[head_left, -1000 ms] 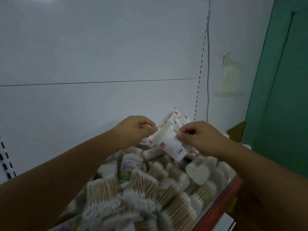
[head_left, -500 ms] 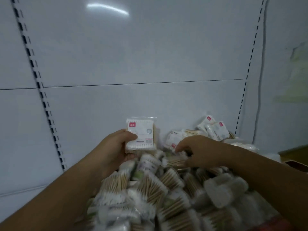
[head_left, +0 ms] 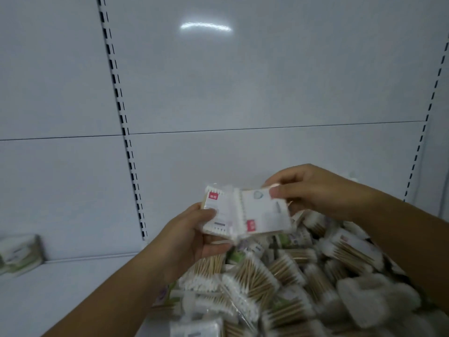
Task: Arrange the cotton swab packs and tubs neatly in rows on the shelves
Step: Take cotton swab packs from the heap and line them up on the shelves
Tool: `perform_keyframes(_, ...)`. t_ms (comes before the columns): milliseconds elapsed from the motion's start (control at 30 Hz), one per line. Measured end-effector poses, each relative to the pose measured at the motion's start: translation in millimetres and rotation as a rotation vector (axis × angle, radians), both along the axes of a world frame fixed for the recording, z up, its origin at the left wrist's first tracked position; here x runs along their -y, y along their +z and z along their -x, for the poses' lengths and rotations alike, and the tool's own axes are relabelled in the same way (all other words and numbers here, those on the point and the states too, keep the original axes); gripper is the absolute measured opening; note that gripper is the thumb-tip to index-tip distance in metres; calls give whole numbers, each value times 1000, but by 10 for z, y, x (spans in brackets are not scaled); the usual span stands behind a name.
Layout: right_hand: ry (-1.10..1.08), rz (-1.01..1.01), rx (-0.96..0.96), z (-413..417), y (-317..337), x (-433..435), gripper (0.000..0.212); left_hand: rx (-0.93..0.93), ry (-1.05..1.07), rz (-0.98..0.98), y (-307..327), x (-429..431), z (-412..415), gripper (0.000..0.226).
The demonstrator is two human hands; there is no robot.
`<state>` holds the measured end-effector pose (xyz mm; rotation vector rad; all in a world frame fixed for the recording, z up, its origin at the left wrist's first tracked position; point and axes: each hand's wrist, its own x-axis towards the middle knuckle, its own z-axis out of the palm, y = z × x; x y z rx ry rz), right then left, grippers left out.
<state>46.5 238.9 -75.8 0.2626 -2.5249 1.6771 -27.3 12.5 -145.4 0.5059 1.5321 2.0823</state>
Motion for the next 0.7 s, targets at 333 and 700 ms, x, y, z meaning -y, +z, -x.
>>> perform_keyframes(333,-321,-416,-301,90,-335,332,19,-112,100,-63,-69,124,-31,57)
perform_keyframes(700,-161,-1001,-357,-323,-742,538,64,-130,295,-35,-215,196,-205,49)
